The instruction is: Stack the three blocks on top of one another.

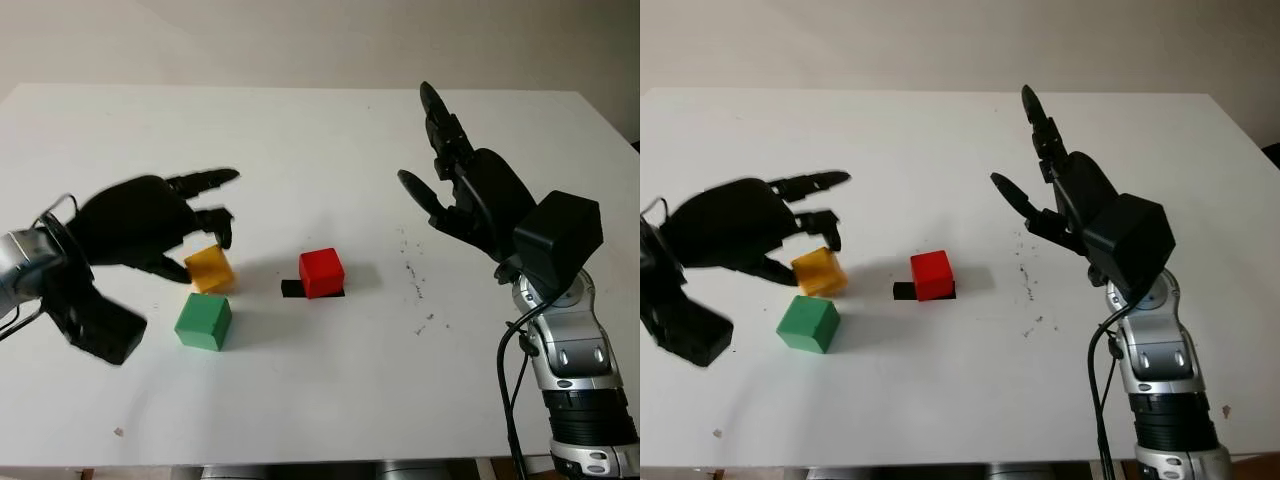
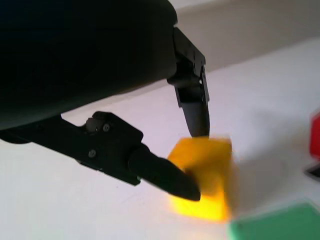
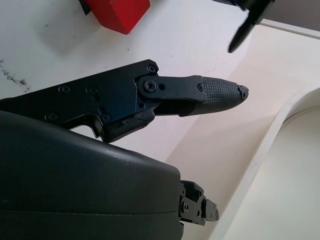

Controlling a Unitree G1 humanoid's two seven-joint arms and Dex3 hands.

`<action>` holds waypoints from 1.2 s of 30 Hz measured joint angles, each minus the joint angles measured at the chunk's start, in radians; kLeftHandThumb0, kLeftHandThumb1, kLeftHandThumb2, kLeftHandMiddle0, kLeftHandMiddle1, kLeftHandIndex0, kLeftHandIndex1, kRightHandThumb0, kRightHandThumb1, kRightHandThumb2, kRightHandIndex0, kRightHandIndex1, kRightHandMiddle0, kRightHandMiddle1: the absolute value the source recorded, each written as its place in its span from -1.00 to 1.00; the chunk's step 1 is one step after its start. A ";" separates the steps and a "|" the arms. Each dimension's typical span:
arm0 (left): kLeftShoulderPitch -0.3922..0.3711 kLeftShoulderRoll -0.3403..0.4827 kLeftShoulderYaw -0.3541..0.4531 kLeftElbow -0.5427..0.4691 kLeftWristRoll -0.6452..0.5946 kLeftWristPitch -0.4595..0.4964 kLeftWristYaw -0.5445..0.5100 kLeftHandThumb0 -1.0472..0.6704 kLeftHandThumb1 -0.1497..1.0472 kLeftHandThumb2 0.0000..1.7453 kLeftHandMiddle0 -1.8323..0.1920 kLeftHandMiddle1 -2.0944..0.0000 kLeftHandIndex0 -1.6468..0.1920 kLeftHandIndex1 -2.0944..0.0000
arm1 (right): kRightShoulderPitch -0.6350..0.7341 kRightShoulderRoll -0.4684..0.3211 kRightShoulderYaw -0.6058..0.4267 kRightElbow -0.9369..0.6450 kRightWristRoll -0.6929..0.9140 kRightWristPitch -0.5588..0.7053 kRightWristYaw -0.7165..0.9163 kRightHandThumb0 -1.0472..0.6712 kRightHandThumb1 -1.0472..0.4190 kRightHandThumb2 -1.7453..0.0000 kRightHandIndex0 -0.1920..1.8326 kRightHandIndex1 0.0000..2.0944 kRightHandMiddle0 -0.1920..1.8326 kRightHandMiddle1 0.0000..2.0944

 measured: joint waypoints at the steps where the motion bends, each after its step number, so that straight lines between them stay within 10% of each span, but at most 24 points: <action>1: -0.001 -0.013 0.015 0.020 -0.048 0.020 -0.029 -0.31 0.89 -0.94 0.75 0.95 0.35 -0.20 | 0.000 0.000 0.000 0.000 -0.002 0.000 -0.001 -0.58 -1.00 0.52 -1.00 -1.00 -0.98 -0.95; 10: -0.054 -0.071 0.156 0.134 -0.336 0.240 -0.246 -0.30 0.85 -0.94 0.73 0.94 0.31 -0.20 | 0.000 0.002 0.002 0.001 -0.008 0.000 -0.002 -0.57 -1.00 0.53 -1.00 -1.00 -0.99 -0.95; 24: -0.061 -0.107 0.245 0.066 -0.448 0.422 -0.326 -0.30 0.84 -0.94 0.74 0.95 0.36 -0.24 | 0.000 0.002 0.002 0.002 0.002 -0.002 0.000 -0.54 -1.00 0.54 -1.00 -1.00 -0.99 -0.95; 29: -0.030 -0.129 0.247 -0.040 -0.422 0.548 -0.321 -0.80 0.96 -0.93 0.98 0.98 0.64 0.76 | 0.000 0.002 0.001 0.001 0.008 0.006 0.000 -0.54 -1.00 0.55 -1.00 -1.00 -0.99 -0.95; 36: 0.086 -0.131 0.237 -0.372 -0.315 0.841 -0.358 -0.94 1.00 -0.82 1.00 1.00 0.78 0.94 | 0.001 0.002 0.001 0.000 0.010 0.011 0.000 -0.53 -1.00 0.55 -1.00 -1.00 -0.99 -0.95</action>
